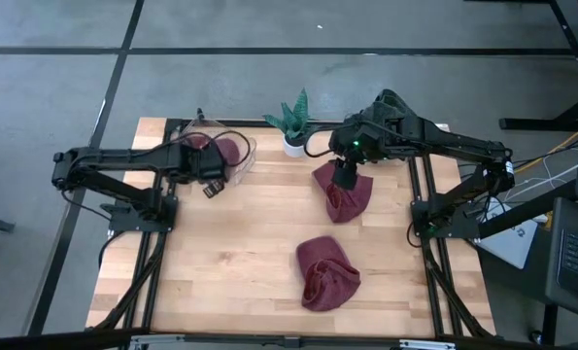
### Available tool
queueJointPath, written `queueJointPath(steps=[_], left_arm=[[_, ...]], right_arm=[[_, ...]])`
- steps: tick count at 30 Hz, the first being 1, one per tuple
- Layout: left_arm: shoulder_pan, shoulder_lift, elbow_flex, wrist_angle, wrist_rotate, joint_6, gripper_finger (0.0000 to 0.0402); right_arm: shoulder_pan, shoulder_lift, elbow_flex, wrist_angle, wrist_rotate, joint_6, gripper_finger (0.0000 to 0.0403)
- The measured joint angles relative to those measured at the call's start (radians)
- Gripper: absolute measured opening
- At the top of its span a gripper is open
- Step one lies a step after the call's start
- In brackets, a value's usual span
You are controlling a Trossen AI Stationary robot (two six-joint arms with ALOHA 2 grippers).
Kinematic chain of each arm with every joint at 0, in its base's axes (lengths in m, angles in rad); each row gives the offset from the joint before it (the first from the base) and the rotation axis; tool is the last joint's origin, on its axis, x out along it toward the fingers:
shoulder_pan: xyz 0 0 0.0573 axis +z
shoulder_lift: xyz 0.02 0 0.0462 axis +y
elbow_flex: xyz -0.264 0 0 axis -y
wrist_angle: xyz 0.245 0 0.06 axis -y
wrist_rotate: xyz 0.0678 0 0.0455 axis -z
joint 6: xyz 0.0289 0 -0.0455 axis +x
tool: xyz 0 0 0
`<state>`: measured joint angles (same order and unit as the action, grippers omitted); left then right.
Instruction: Pick & Place hat
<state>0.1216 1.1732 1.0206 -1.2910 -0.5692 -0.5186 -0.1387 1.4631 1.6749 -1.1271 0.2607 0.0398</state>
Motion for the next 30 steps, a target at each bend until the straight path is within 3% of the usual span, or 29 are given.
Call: queueJointPath(steps=[9, 23, 30], left_arm=[[-0.149, 0.000, 0.000, -0.102, -0.080, -0.003, 0.0133], [-0.285, 0.000, -0.005, -0.098, -0.147, -0.032, 0.0139], [-0.315, 0.000, -0.167, -0.038, -0.112, -0.114, 0.0139]], right_arm=[[0.000, 0.000, 0.000, 0.000, 0.014, -0.030, 0.0200], [0.000, 0.000, 0.000, 0.000, 0.016, -0.053, 0.0200], [0.000, 0.000, 0.000, 0.001, 0.017, -0.065, 0.0200]])
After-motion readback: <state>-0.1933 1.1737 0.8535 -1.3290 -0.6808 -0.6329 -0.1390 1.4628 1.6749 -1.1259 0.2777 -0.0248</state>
